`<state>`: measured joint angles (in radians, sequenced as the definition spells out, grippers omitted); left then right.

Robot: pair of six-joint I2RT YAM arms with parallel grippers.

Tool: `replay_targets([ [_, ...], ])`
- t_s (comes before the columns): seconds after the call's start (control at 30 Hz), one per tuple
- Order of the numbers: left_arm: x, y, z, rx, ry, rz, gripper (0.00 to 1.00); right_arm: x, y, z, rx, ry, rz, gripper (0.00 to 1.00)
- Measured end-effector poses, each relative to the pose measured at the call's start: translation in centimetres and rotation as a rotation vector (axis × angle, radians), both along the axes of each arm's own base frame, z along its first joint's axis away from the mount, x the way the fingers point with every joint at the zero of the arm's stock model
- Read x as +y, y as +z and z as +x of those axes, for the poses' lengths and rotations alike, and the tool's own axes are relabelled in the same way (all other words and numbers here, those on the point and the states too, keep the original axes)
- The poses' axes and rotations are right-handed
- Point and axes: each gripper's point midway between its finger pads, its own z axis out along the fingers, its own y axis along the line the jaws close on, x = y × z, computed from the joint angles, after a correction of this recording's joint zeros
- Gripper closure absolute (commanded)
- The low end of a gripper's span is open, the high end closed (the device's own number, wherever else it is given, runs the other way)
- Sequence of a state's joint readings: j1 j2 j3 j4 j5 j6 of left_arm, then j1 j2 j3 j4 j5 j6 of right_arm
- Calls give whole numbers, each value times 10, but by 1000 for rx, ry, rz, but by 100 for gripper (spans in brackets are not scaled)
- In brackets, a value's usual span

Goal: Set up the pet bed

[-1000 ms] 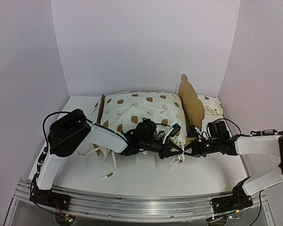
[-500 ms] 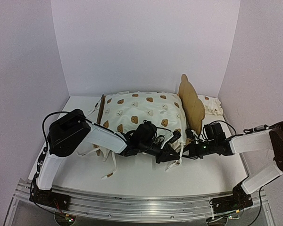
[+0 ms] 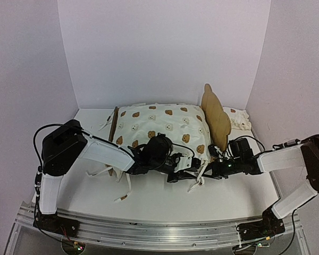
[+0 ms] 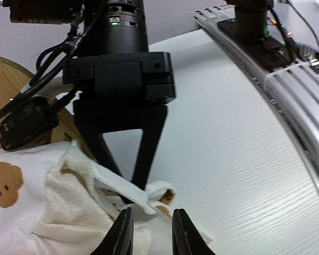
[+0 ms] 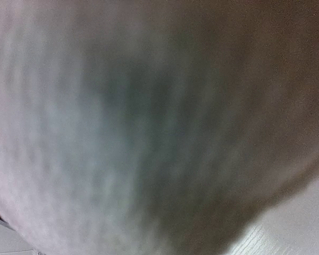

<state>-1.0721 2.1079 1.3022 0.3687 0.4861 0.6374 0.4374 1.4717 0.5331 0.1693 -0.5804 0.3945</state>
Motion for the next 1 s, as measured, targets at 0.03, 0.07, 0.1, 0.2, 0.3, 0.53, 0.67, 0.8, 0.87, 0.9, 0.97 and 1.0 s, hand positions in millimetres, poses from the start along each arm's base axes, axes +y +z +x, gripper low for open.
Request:
replay_targets([
  [0.03, -1, -1, 5, -41, 12, -6, 73, 0, 0, 0, -2, 1, 0, 100],
  [0.07, -3, -3, 9, -74, 22, -9, 74, 0, 1, 1, -4, 1, 1, 100],
  [0.1, -4, -7, 13, -109, 27, -8, 74, 1, 1, 1, -6, 2, 1, 100],
  [0.2, -8, -19, 22, -176, 38, 2, 75, 1, 3, 3, -13, 3, 3, 100],
  [0.3, -11, -33, 28, -226, 34, 20, 75, 2, 5, 4, -20, 5, 5, 100],
  [0.53, -20, -35, 36, -294, 26, 0, 76, 3, 6, 3, -24, 18, 11, 100],
  [0.67, -22, -35, 37, -316, 19, -14, 75, 4, 6, 2, -27, 28, 15, 100],
  [0.8, -24, -35, 35, -330, -2, -24, 77, 5, 7, 1, -30, 35, 19, 100],
  [0.87, -24, -35, 32, -330, -18, -28, 82, 5, 8, 2, -33, 37, 20, 100],
  [0.9, -24, -35, 31, -329, -26, -31, 87, 5, 8, 2, -33, 38, 21, 100],
  [0.97, -25, -35, 29, -333, -39, -38, 93, 5, 8, 1, -30, 41, 21, 100],
  [1.0, -25, -34, 29, -336, -44, -42, 96, 5, 8, 0, -27, 42, 20, 100],
])
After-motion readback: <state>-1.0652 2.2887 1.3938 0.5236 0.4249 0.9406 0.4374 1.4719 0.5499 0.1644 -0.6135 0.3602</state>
